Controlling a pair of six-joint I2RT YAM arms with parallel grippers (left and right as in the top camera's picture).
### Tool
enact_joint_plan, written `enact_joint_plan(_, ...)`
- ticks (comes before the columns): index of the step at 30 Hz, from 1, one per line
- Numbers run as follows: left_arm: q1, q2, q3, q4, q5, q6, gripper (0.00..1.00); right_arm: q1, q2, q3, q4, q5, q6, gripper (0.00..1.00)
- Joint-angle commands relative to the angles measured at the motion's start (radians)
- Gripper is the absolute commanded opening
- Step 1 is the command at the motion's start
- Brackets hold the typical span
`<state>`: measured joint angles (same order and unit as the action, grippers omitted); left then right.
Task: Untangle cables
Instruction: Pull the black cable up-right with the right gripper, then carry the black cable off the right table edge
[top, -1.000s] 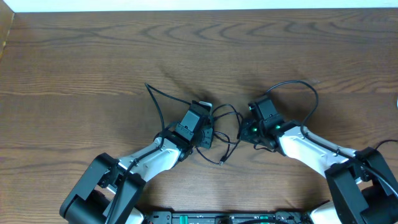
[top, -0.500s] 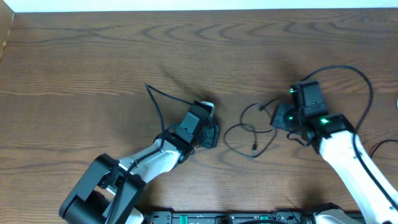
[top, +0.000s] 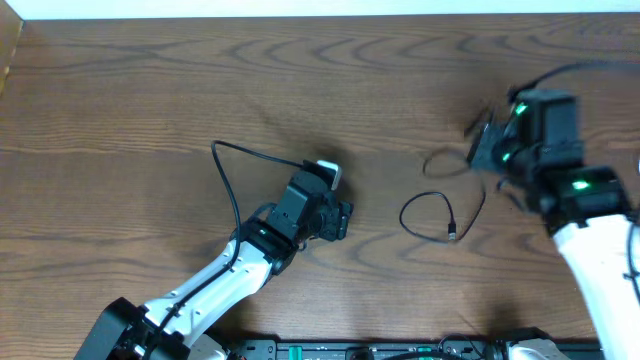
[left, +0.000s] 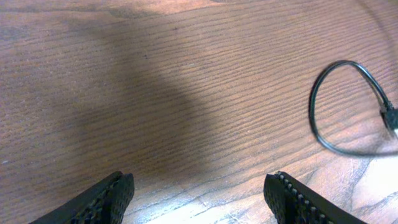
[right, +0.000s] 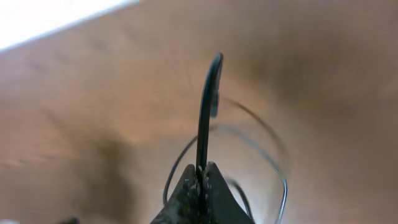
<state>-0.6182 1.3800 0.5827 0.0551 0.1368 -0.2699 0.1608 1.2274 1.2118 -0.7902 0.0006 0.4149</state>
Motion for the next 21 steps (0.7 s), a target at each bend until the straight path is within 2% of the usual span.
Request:
enact_joint_plan(1, 0.0, -0.003, -0.001, -0.001, 0.009, 0.014, 0.73, -0.018, -0.021, 0.225, -0.06, 0.016, -0.153, 0.01)
enact_joint_plan(10, 0.0, -0.003, -0.001, -0.002, 0.009, 0.014, 0.73, -0.018, 0.133, 0.628, -0.178, 0.015, -0.292, 0.01)
enact_joint_plan(21, 0.0, -0.003, -0.001, -0.041, 0.01, 0.014, 0.73, -0.038, 0.481, 1.13, -0.296, -0.071, -0.297, 0.01)
